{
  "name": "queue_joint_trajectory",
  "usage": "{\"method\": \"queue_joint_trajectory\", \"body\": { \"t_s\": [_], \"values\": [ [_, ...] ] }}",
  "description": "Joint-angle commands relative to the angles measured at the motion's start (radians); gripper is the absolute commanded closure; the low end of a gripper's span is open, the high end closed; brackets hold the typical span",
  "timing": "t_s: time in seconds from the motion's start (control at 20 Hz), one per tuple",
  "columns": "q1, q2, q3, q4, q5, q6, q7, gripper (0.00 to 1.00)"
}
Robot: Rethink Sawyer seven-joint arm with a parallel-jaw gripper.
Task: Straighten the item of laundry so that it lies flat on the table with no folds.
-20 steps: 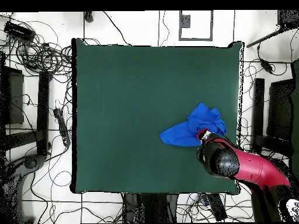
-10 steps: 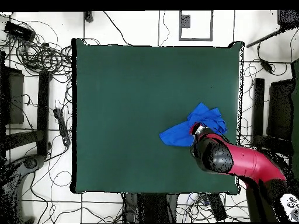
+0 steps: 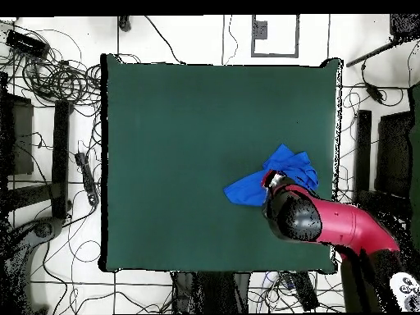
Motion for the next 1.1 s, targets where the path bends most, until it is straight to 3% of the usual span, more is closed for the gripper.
{"method": "queue_joint_trajectory", "body": {
  "t_s": [0.05,1.1],
  "values": [
    [0.057,-0.033,0.124,0.036,0.059,0.203,-0.059,0.00],
    [0.110,0.145,0.071,-0.148,0.011,0.165,-0.016,0.00]
  ]
}}
